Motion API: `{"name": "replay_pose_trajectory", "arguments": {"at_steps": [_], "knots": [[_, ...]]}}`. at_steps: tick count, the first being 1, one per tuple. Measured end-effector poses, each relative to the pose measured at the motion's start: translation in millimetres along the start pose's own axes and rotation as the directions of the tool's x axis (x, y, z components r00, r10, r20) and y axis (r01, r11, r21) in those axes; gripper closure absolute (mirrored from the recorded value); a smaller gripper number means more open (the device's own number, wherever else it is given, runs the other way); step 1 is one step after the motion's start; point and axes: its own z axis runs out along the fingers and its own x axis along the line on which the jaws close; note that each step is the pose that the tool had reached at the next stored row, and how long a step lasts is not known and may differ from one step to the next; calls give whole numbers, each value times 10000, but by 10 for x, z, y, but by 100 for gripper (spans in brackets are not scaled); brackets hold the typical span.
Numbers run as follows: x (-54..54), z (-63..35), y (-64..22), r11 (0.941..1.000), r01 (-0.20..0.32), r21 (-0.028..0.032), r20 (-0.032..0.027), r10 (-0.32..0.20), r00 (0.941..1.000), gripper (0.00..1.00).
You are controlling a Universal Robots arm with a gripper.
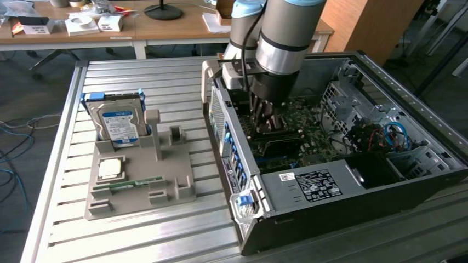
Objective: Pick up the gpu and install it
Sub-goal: 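Press down on the gpu until it lock into place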
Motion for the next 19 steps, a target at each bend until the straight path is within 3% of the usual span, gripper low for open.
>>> {"name": "replay_pose_trajectory", "arguments": {"at_steps": [8, 16, 19], "knots": [[18, -10, 3, 9999, -5, -138, 1, 5, 10000, 89], [20, -69, 4, 9994, -12, -338, 1, 12, 10000, 89], [20, -73, 4, 9994, -13, -351, 3, 13, 10000, 89]]}}
